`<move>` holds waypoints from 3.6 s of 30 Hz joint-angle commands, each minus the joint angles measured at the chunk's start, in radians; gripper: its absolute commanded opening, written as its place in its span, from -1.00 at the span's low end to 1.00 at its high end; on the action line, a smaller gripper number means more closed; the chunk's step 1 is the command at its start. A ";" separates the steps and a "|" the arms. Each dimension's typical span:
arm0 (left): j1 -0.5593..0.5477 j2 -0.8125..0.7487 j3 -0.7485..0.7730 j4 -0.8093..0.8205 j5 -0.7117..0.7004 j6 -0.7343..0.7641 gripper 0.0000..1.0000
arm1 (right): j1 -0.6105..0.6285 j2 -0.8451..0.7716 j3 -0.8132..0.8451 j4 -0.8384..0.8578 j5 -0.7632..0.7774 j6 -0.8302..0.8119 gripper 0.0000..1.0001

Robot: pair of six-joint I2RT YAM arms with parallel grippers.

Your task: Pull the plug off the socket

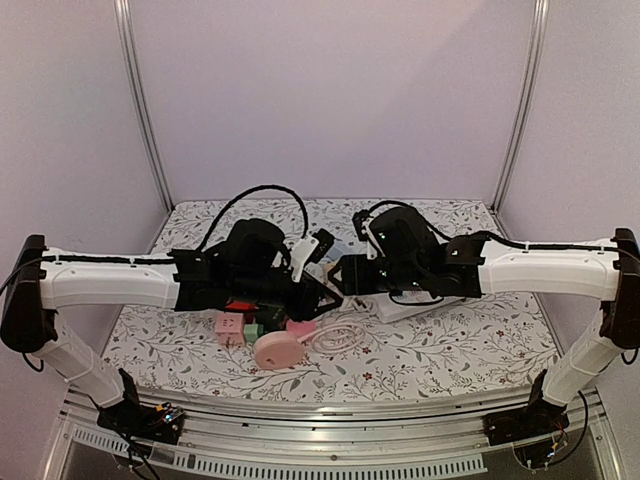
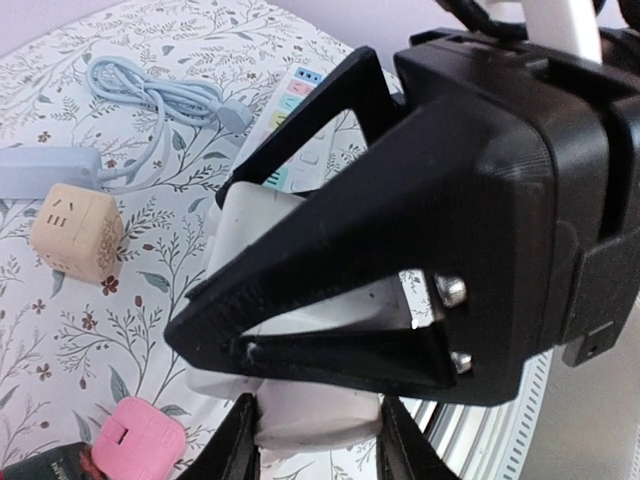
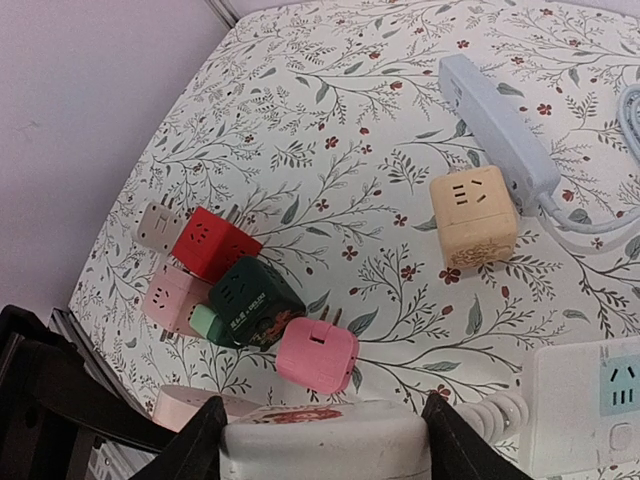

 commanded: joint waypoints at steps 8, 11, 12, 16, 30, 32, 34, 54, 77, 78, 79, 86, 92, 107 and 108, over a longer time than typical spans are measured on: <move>-0.022 0.001 -0.002 0.012 -0.050 0.002 -1.00 | 0.001 0.017 0.082 0.023 0.114 0.080 -0.64; -0.001 -0.009 -0.011 0.021 -0.030 -0.011 -1.00 | 0.002 0.011 0.061 0.095 -0.010 0.018 -0.63; 0.009 -0.012 -0.014 0.026 -0.018 -0.017 -1.00 | 0.003 0.009 0.055 0.109 -0.050 -0.008 -0.63; 0.041 -0.021 -0.019 0.037 0.010 -0.032 -1.00 | 0.007 -0.005 0.021 0.161 -0.190 -0.076 -0.63; 0.045 -0.010 -0.019 0.029 -0.020 -0.035 -1.00 | 0.039 -0.026 0.014 0.127 -0.041 -0.058 -0.67; 0.024 -0.009 -0.011 0.009 -0.057 -0.019 -1.00 | 0.040 -0.014 0.037 0.085 0.025 -0.011 -0.66; 0.007 -0.008 -0.007 0.000 -0.082 -0.010 -1.00 | 0.040 0.001 0.056 0.049 0.090 0.018 -0.66; 0.025 -0.034 -0.041 0.043 -0.033 -0.038 -1.00 | 0.029 0.030 0.045 0.141 -0.115 -0.075 -0.66; 0.003 0.004 0.000 -0.002 -0.097 -0.012 -1.00 | 0.048 0.032 0.097 0.013 0.094 0.011 -0.66; -0.005 0.006 0.003 -0.002 -0.109 -0.011 -1.00 | 0.046 0.048 0.110 -0.010 0.121 0.020 -0.66; -0.012 0.008 0.003 -0.001 -0.118 -0.011 -1.00 | 0.046 0.057 0.119 -0.025 0.136 0.029 -0.66; -0.019 0.003 -0.005 0.000 -0.137 -0.026 -1.00 | 0.044 0.088 0.149 -0.017 0.107 0.025 -0.64; 0.035 -0.019 -0.029 0.012 -0.079 -0.059 -1.00 | 0.044 0.047 0.077 0.119 -0.076 -0.081 -0.64; 0.105 0.000 -0.038 0.041 0.027 -0.084 -1.00 | 0.058 -0.025 -0.021 0.242 -0.245 -0.142 -0.65; 0.099 0.002 -0.034 0.034 0.017 -0.080 -1.00 | 0.057 -0.020 -0.009 0.226 -0.211 -0.121 -0.65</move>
